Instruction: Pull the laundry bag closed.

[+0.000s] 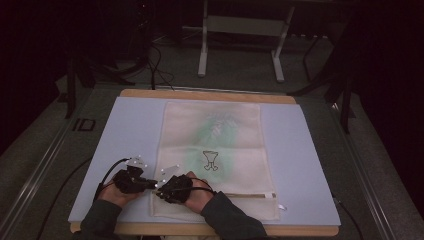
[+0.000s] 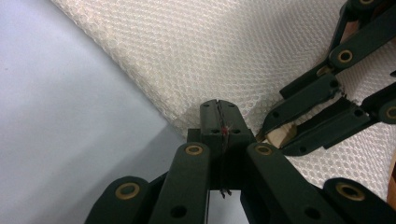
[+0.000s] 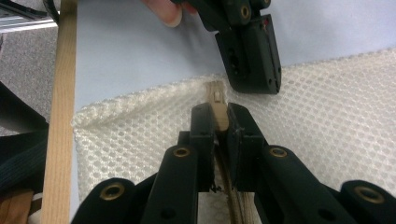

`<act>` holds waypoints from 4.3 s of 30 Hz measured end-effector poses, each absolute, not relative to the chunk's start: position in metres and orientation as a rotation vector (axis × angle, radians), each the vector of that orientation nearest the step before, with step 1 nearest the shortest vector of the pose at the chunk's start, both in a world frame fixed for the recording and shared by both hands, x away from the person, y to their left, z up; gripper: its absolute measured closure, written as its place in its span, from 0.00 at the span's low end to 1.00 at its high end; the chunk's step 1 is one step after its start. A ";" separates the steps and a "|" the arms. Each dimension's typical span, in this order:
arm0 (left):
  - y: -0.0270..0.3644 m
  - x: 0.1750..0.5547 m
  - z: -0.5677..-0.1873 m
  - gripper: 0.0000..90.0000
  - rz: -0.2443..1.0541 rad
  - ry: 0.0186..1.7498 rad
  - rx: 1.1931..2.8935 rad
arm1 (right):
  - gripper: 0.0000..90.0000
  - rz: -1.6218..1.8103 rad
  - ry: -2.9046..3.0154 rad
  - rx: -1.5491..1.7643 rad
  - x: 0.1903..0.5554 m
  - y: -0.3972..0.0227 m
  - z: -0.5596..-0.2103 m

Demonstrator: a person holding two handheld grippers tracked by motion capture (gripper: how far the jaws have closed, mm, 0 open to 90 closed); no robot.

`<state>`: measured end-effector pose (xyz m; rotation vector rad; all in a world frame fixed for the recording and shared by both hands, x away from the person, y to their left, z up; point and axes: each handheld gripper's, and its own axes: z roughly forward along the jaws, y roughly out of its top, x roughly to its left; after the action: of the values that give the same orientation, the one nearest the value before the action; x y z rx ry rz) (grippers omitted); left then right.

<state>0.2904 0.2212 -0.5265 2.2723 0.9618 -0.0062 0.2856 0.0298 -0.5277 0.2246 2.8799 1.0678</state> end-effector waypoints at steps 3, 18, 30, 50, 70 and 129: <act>0.220 0.290 -0.526 1.00 -0.001 0.963 2.274 | 0.92 1.052 2.875 0.214 0.285 0.029 -0.527; 0.212 0.286 -0.523 1.00 0.072 0.929 2.325 | 0.91 1.035 2.850 0.212 0.280 0.028 -0.528; 0.212 0.286 -0.522 0.98 0.064 0.911 2.278 | 0.91 1.068 2.848 0.228 0.281 0.026 -0.530; 0.212 0.291 -0.526 1.00 -0.023 0.953 2.280 | 0.92 1.029 2.877 0.168 0.285 0.024 -0.524; 0.212 0.291 -0.527 1.00 -0.017 0.936 2.280 | 0.92 0.972 2.885 0.153 0.282 0.016 -0.520; 0.213 0.290 -0.527 1.00 -0.007 0.922 2.278 | 0.91 0.892 2.861 0.146 0.272 -0.024 -0.514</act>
<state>0.2898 0.2130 -0.5272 2.2777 0.9224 -0.0072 0.2720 -0.0242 -0.5143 0.1461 2.8610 0.8921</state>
